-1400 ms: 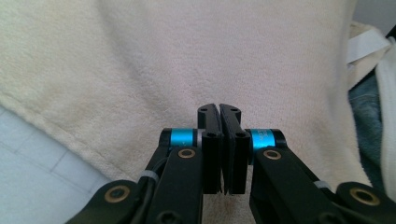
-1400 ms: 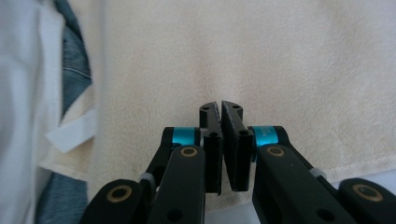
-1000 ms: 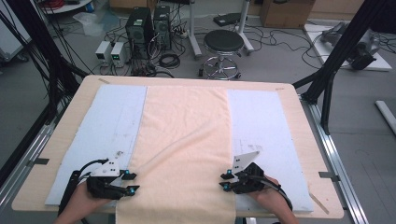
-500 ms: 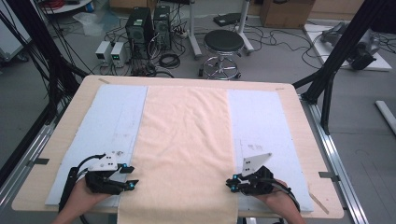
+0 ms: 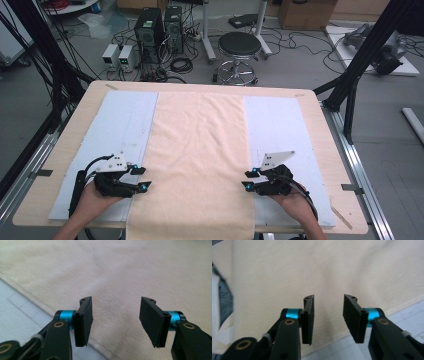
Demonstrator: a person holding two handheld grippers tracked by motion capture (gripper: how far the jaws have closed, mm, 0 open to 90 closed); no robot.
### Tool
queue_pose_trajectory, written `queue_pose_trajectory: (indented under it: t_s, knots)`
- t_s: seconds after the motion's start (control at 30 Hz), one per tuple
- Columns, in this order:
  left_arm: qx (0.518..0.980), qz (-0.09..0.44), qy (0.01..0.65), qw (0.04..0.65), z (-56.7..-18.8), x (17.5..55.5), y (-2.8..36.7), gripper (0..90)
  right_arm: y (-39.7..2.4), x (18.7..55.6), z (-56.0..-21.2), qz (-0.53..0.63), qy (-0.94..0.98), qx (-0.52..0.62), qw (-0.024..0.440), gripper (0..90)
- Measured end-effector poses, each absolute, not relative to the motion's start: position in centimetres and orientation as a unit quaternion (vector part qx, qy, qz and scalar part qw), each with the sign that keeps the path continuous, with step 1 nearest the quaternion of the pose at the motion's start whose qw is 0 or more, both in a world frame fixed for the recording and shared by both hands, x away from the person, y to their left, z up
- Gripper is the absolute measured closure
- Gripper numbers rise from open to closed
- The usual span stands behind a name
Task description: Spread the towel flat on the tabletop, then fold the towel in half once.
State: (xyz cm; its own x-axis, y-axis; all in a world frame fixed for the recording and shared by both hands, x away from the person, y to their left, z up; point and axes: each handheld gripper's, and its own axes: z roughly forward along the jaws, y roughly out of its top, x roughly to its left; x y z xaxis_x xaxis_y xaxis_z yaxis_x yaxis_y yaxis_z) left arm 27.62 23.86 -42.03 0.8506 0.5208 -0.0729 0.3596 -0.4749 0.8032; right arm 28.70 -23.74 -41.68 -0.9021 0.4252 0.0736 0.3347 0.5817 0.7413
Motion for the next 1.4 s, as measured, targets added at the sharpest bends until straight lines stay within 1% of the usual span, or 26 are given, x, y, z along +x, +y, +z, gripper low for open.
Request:
queue_pose_trajectory:
  t_s: [0.17,0.27,0.3,0.5,0.73,0.87,0.97,1.07,1.27,1.4]
  knots:
    - [0.843,0.092,0.276,0.452,-41.6,29.3,23.8,36.7,-23.8,30.0,-41.2,0.413,0.874,0.242,0.077,44.1]
    - [0.837,0.099,0.291,0.452,-41.3,30.2,23.8,31.6,-23.8,31.0,-40.9,0.421,0.865,0.260,0.085,34.4]
    - [0.833,0.100,0.300,0.455,-41.1,30.4,23.8,29.5,-23.8,31.3,-40.7,0.423,0.862,0.267,0.084,33.1]
    - [0.823,0.108,0.312,0.462,-40.2,31.7,23.9,25.6,-23.6,33.3,-39.7,0.432,0.849,0.285,0.102,25.2]
    - [0.815,0.114,0.323,0.468,-39.3,32.9,24.0,22.5,-22.7,35.3,-38.3,0.444,0.842,0.284,0.109,23.6]
    - [0.817,0.121,0.327,0.460,-38.6,33.6,24.2,22.8,-22.2,36.0,-37.6,0.446,0.845,0.275,0.106,23.0]
    - [0.815,0.117,0.328,0.463,-38.2,34.2,24.2,22.8,-21.9,36.3,-37.6,0.444,0.846,0.273,0.109,22.9]
    - [0.823,0.117,0.327,0.450,-37.9,34.9,23.9,23.0,-21.8,36.8,-37.7,0.440,0.848,0.274,0.107,23.0]
    - [0.825,0.112,0.324,0.450,-37.4,36.9,22.9,24.1,-21.6,38.2,-38.3,0.440,0.847,0.282,0.095,23.2]
    - [0.821,0.104,0.330,0.455,-37.0,38.7,22.8,25.0,-21.2,39.6,-37.5,0.426,0.855,0.279,0.098,23.5]
